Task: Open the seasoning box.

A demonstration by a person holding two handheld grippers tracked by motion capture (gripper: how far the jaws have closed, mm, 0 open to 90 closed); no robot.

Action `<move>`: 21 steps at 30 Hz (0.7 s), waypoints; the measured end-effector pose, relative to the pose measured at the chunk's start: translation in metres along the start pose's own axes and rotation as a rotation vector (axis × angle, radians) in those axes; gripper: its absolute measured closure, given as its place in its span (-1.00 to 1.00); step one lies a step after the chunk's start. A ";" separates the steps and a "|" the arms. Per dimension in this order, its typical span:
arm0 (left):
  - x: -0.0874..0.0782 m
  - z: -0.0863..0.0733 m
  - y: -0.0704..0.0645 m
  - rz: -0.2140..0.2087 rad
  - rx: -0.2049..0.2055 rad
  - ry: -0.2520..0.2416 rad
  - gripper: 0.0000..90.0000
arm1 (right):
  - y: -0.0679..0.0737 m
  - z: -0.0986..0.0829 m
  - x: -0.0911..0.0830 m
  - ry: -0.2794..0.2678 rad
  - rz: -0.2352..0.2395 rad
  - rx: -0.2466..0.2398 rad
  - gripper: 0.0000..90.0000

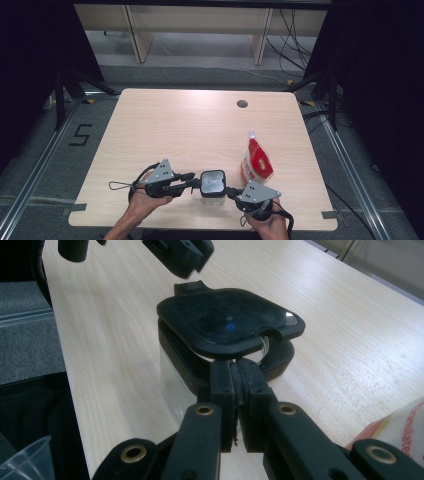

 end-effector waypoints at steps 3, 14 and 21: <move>-0.009 -0.009 0.007 0.018 0.012 0.019 0.23 | -0.001 0.003 -0.001 -0.006 0.000 -0.013 0.94; 0.015 -0.043 0.005 -0.036 0.018 0.123 0.03 | -0.001 0.016 0.001 -0.029 -0.006 -0.043 0.93; 0.028 -0.046 0.005 -0.046 0.037 0.119 0.20 | -0.001 0.027 0.003 -0.048 -0.002 -0.056 0.93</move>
Point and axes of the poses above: each handheld gripper's, and its own axes: x roughly forward along the jaws, z roughly out of its top, y roughly to its left, the point moved 5 cm from there along x, roughly forward along the jaws, and after that the axes turned 1 degree about -x, right-handed, at the moved point
